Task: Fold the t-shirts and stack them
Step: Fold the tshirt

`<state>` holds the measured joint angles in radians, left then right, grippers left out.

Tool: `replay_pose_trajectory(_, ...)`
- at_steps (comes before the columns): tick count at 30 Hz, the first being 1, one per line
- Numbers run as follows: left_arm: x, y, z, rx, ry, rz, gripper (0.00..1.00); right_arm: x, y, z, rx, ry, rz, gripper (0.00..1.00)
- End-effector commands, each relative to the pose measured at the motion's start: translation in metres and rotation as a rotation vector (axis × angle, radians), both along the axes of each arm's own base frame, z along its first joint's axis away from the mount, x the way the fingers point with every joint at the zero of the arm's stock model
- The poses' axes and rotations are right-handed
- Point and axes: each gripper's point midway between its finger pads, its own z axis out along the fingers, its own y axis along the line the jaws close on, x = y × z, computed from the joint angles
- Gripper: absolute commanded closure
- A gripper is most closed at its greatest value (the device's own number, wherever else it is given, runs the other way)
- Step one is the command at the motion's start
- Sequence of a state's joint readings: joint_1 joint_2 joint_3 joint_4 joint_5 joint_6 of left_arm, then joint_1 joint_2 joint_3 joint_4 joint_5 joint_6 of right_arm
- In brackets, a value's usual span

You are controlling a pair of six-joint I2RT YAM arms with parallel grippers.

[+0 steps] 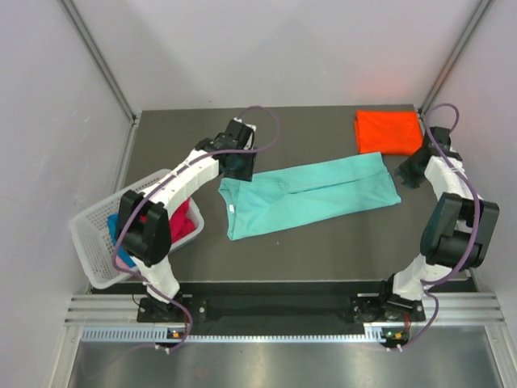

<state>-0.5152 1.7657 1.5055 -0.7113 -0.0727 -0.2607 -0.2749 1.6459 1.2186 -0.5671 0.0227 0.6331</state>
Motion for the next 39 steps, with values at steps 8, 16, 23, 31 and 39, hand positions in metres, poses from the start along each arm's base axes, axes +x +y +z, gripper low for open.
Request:
replay_pose_trajectory(8, 0.019, 0.032, -0.029, -0.074, 0.090, 0.117, 0.57, -0.034, -0.019, -0.028, 0.009, 0.044, -0.070, 0.63)
replay_pose_trajectory(16, 0.041, 0.056, -0.041, -0.086, 0.132, 0.162, 0.58, -0.041, -0.021, -0.047, 0.028, 0.055, -0.074, 0.63)
replay_pose_trajectory(23, 0.054, 0.073, -0.040, -0.075, 0.129, 0.173, 0.58, -0.035, -0.016, -0.060, 0.069, 0.061, -0.064, 0.63)
replay_pose_trajectory(31, 0.056, 0.082, -0.045, -0.046, 0.136, 0.145, 0.58, -0.044, -0.017, -0.072, 0.056, 0.084, -0.085, 0.80)
replay_pose_trajectory(39, 0.060, 0.080, -0.056, -0.112, 0.150, 0.087, 0.57, -0.046, -0.020, -0.077, 0.033, 0.084, -0.086, 1.00)
